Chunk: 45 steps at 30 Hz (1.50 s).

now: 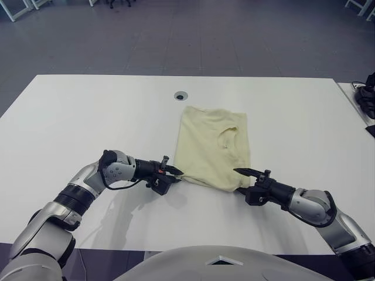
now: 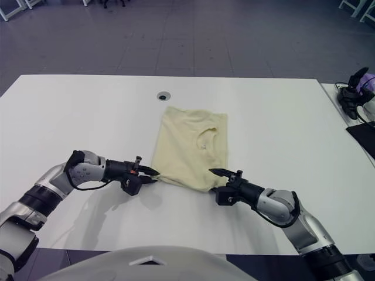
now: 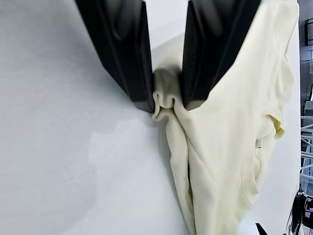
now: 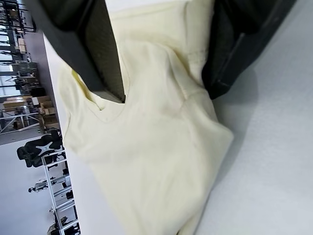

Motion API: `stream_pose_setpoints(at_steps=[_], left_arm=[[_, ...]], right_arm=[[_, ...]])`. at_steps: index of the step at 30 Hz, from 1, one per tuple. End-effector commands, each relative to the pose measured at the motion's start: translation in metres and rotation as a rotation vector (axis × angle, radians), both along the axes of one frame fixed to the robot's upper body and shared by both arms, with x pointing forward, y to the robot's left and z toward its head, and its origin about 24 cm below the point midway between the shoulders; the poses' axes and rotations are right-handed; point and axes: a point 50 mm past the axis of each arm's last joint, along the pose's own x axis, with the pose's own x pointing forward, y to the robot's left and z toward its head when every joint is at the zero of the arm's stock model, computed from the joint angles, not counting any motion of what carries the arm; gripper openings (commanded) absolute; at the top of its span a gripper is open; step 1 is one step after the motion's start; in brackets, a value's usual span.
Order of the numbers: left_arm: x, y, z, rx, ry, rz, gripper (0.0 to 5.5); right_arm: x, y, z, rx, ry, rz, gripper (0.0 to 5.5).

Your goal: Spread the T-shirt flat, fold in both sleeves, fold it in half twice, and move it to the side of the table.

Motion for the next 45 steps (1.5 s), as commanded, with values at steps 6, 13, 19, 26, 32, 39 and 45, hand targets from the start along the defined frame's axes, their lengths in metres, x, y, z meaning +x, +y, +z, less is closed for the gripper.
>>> stream_pose_setpoints(at_steps=[6, 13, 19, 26, 32, 39, 45], left_arm=[[0.001, 0.008, -0.009, 0.084, 0.064, 0.058, 0.0], [0.004, -0.006, 0.014, -0.042, 0.154, 0.137, 0.0], [-0.005, -0.004, 0.04, -0.085, 0.242, 0.152, 0.0], [-0.043, 0.01, 0.073, -0.079, 0.484, 0.162, 0.0], [-0.09, 0.005, 0.094, -0.085, 0.757, 0.14, 0.0], [-0.098, 0.014, 0.112, -0.073, 0.881, 0.182, 0.0], [-0.031, 0.018, 0.111, -0.16, 0.772, 0.285, 0.0]], right_arm=[[0.009, -0.023, -0.019, -0.08, 0.357, -0.085, 0.91], [0.027, -0.022, -0.002, 0.013, 0.491, -0.115, 0.03], [0.031, -0.017, 0.032, 0.114, 0.588, -0.058, 0.03], [0.011, -0.029, 0.069, 0.16, 0.845, -0.026, 0.03], [-0.021, -0.028, 0.088, 0.226, 1.115, 0.063, 0.03], [-0.025, -0.022, 0.111, 0.325, 1.151, 0.086, 0.03], [0.013, -0.022, 0.108, 0.362, 1.067, 0.03, 0.03]])
